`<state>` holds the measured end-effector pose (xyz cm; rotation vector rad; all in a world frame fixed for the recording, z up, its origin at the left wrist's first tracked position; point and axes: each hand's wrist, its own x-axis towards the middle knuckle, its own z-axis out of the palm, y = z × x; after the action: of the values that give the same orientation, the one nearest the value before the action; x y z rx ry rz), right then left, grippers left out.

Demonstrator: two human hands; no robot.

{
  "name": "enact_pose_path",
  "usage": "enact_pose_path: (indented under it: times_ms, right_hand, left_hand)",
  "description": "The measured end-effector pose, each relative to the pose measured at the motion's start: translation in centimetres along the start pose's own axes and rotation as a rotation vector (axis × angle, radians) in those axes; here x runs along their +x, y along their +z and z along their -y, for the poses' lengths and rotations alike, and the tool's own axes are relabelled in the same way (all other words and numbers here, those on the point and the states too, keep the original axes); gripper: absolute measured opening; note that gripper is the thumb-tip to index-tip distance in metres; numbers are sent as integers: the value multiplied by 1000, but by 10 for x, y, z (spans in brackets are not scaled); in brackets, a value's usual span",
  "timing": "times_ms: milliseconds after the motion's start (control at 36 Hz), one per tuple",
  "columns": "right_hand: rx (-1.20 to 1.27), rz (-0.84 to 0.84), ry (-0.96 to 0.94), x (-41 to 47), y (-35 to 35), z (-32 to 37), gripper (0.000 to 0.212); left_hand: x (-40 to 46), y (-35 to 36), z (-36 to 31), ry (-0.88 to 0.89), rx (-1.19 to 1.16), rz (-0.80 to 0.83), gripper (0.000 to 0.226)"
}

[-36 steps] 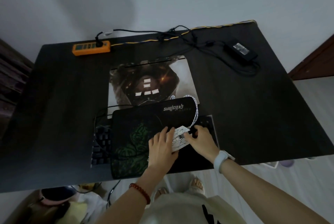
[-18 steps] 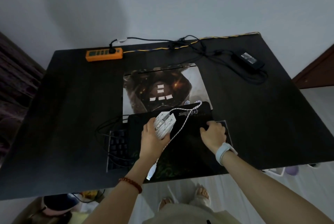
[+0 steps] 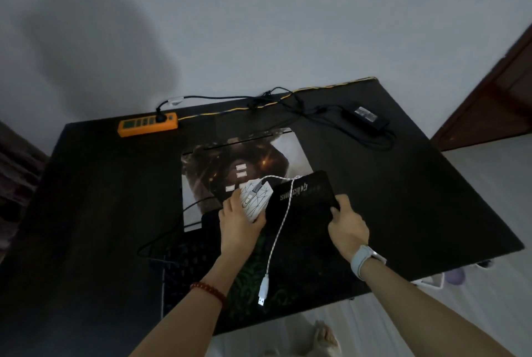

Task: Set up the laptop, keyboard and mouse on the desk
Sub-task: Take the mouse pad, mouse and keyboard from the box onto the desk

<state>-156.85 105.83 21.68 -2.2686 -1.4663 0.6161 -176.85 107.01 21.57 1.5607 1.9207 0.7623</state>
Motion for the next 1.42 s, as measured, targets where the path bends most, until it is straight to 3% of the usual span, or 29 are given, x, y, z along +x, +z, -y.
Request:
enact_pose_path:
  times_ms: [139,333,583,806,944,1167,1417]
  right_hand:
    - [57,-266,-10,22,-47,-22,30]
    - [122,-412,153,85,-97,-72,31]
    - [190,-340,301,200,-125,-155,37]
    - [46,-53,416,261,-115,-214,37]
    - [-18,45,404,267,-115,-234,43]
    - [158,98,285,278,-126,-232,52]
    - [35,93,421,240,-116,-246,42]
  left_hand:
    - [4,24,-28,32,16,20,77]
    - [11,76,-76,72,95,136,72]
    - [32,169,-133,-55,241,208,65]
    - [37,221,-143,-201,419,132,70]
    - [30,237,-144,-271,503,140,68]
    - [29,243,-150,-210,604,193,74]
    - [29,240,-152,-203,493,202,76]
